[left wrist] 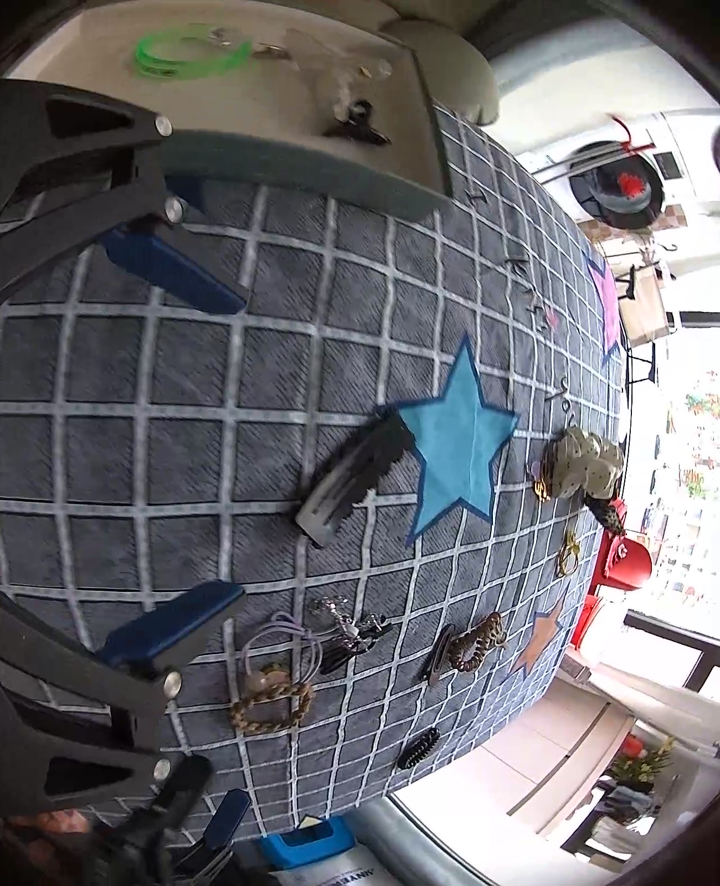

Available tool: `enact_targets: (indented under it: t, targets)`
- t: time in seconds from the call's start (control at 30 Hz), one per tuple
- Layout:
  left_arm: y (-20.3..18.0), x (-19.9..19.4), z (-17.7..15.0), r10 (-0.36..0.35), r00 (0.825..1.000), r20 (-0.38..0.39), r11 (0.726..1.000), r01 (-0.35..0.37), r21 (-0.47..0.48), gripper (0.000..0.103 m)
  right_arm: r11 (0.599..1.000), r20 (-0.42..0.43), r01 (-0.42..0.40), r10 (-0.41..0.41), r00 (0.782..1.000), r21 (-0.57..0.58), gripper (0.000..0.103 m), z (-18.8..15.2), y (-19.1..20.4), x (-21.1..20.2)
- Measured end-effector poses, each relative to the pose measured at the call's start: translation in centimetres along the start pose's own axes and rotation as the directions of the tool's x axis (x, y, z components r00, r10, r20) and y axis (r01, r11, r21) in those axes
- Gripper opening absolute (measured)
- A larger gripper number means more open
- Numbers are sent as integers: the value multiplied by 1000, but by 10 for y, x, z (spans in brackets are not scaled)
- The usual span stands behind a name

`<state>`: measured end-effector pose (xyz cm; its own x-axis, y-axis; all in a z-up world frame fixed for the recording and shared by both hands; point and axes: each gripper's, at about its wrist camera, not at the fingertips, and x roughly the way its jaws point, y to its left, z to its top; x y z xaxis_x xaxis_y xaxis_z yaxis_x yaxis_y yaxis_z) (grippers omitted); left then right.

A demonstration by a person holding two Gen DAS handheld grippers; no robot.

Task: Organize jewelry
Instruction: 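Move both tools back over the bed toward the black snap clip and braided cord, then grasp the black snap clip with the left tool while the right tool grasps the braided cord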

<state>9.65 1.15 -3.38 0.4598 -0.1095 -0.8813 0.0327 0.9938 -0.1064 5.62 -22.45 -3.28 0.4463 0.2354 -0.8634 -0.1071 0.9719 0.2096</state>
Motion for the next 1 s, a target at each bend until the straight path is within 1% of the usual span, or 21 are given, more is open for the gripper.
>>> enact_targets:
  t: [0.1,0.13,0.17,0.37,0.43,0.5,0.57,0.6,0.63,0.67,0.7,0.73,0.77,0.8,0.83,0.87,0.9,0.97,1.0]
  targets:
    - [-4,8,7,-5,1000,2,1000,5,3,96,998,-2,27,-27,1000,-64,103,-2,8,8]
    - [-5,11,9,-14,1000,0,1000,14,-1,89,996,-1,36,-36,999,-82,102,-2,10,11]
    - [-6,13,11,-18,1000,-2,1000,18,-2,85,995,-1,43,-44,999,-94,102,-2,11,14]
    - [-19,34,27,-7,1000,-21,1000,7,6,84,988,0,81,-82,997,-134,97,3,12,29]
    - [-22,40,29,0,1000,-26,1000,0,12,84,982,12,102,-101,995,-161,97,4,15,31]
    - [-24,44,31,17,1000,-27,1000,-16,18,84,973,23,124,-122,992,-192,96,6,19,35]
    - [-28,45,31,41,999,-16,998,-41,37,81,965,33,147,-143,989,-220,95,6,23,37]
    - [-30,46,31,50,999,-14,998,-49,46,81,962,43,145,-139,989,-231,94,6,25,38]
    - [-30,46,30,53,999,-12,997,-52,50,79,962,48,142,-134,990,-235,92,6,26,38]
    - [-31,46,31,57,998,-10,997,-57,53,75,961,52,142,-133,990,-238,90,6,28,38]
    - [-31,44,30,63,998,3,996,-63,65,65,961,56,137,-128,990,-242,88,7,29,38]
    - [-32,43,30,56,998,5,996,-57,70,56,960,58,135,-125,990,-243,83,7,30,37]
    - [-32,42,30,52,999,3,996,-53,73,51,960,60,134,-123,991,-245,79,7,32,37]
    - [-31,41,30,48,999,2,996,-49,76,46,960,62,134,-122,991,-247,76,8,34,37]
    - [-31,41,30,42,999,-2,996,-42,76,46,960,63,133,-121,991,-248,70,8,35,36]
    - [-30,40,29,34,999,-3,997,-34,75,46,960,66,134,-121,990,-248,60,8,36,35]
    - [-29,39,28,28,1000,-1,997,-28,73,46,960,67,133,-120,990,-245,55,8,36,35]
    - [-27,37,25,14,1000,3,997,-15,71,45,963,67,130,-117,991,-237,37,7,36,33]
    - [-27,36,23,5,1000,5,997,-6,72,45,964,67,128,-115,991,-233,33,7,36,33]
